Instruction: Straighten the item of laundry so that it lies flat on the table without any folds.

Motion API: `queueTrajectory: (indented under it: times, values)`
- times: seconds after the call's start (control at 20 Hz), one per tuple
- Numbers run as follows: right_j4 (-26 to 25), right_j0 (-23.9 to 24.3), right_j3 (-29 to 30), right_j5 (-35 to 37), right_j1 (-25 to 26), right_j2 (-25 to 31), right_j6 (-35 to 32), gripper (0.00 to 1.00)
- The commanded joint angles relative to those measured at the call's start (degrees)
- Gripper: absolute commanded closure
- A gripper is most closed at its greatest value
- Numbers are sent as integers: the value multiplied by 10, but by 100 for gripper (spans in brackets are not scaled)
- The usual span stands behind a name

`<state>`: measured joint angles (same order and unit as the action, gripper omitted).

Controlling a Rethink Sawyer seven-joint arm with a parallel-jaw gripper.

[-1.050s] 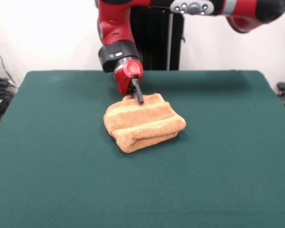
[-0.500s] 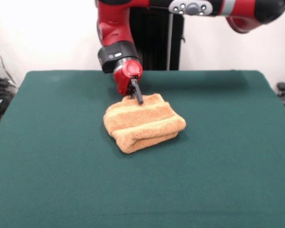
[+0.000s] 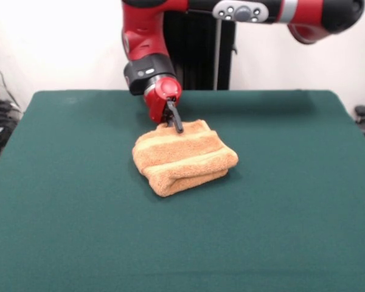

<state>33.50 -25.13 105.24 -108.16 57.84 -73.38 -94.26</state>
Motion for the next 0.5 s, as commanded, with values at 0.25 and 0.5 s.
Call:
queueTrajectory:
  times: [0.25, 0.5]
  values:
    - [58, -2, -151, -24, 43, 63, 43, 0]
    - [69, 11, -162, -20, 52, 51, 44, 0]
